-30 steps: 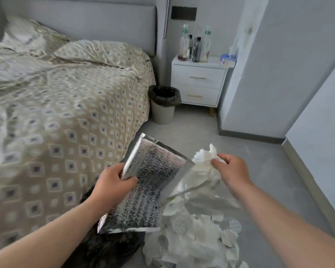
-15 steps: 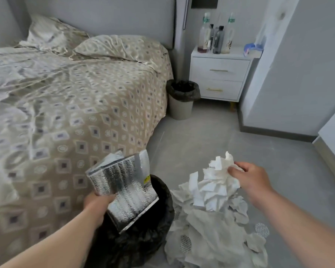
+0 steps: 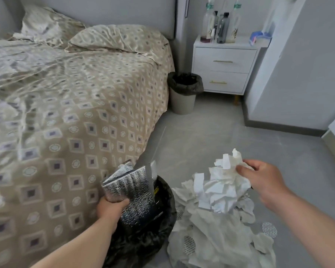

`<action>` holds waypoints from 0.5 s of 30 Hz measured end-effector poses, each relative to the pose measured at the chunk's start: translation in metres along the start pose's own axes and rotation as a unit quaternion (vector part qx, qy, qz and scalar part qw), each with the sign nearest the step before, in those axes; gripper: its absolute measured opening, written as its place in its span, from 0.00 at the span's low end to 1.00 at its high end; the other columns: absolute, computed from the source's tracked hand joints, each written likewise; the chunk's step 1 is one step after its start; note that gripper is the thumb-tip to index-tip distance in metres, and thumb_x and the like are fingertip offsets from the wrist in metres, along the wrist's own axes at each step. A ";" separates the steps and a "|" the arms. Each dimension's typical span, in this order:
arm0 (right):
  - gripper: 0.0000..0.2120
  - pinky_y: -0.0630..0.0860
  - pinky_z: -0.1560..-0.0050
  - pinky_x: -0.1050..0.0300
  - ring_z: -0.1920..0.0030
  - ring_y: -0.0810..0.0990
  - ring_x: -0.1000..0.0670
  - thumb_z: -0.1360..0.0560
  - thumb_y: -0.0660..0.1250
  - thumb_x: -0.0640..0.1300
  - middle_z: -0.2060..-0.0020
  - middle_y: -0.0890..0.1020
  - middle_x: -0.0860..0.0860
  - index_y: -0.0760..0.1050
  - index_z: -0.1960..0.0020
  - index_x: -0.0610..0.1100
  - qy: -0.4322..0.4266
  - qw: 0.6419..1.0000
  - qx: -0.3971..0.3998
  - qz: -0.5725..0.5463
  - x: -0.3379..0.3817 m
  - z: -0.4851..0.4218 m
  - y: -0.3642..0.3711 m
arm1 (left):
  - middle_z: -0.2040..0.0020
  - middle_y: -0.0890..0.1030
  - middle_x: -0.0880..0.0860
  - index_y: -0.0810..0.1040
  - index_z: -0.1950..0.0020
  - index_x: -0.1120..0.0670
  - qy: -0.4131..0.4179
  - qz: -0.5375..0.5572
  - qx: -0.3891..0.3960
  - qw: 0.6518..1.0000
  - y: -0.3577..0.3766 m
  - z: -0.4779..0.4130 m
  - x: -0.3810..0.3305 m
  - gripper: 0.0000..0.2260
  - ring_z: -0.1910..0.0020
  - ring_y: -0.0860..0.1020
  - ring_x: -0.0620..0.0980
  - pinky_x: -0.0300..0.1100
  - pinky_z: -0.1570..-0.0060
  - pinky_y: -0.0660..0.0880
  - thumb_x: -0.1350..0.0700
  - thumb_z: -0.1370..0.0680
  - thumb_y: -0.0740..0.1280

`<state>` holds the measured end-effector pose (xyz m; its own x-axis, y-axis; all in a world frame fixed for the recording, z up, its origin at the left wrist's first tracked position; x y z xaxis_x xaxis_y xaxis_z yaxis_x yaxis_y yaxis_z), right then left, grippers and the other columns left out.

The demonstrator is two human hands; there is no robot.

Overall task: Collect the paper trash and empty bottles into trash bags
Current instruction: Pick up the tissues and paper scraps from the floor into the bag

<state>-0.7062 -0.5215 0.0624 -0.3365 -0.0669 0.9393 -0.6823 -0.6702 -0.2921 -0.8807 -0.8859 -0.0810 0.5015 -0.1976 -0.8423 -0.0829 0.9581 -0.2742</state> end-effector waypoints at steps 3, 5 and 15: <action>0.09 0.80 0.49 0.46 0.57 0.85 0.45 0.29 0.72 0.38 0.60 0.86 0.49 0.81 0.60 0.51 -0.002 1.000 0.007 -0.004 0.004 0.003 0.005 | 0.54 0.81 0.56 0.77 0.49 0.57 0.066 0.002 -0.029 0.997 -0.002 0.020 -0.036 0.21 0.50 0.81 0.57 0.45 0.51 0.74 0.64 0.38 0.80; 0.09 0.80 0.47 0.43 0.56 0.85 0.43 0.29 0.72 0.38 0.60 0.86 0.49 0.82 0.61 0.52 -0.003 1.000 0.015 -0.006 0.009 0.007 0.009 | 0.41 0.78 0.56 0.71 0.35 0.55 0.092 -0.039 -0.024 0.995 -0.008 0.031 -0.058 0.33 0.41 0.76 0.57 0.48 0.42 0.72 0.57 0.36 0.80; 0.08 0.80 0.45 0.43 0.55 0.85 0.47 0.29 0.73 0.37 0.60 0.87 0.50 0.82 0.59 0.50 -0.028 0.995 0.082 -0.042 0.040 0.036 0.047 | 0.27 0.65 0.48 0.58 0.24 0.47 0.265 -0.309 0.115 0.906 -0.053 0.086 -0.123 0.41 0.29 0.66 0.51 0.47 0.34 0.64 0.46 0.31 0.75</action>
<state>-0.7286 -0.5825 0.0928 -0.2424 -0.0432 0.9692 -0.5899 -0.7866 -0.1826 -0.8640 -0.8948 0.0774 -0.0974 -0.7245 -0.6824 0.2851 0.6366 -0.7166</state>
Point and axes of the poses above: each hand's wrist, its own z-axis away from the middle knuckle, its own y-axis out of the palm, x = y × z, the point moved 3 cm from there along -z, towards the middle knuckle
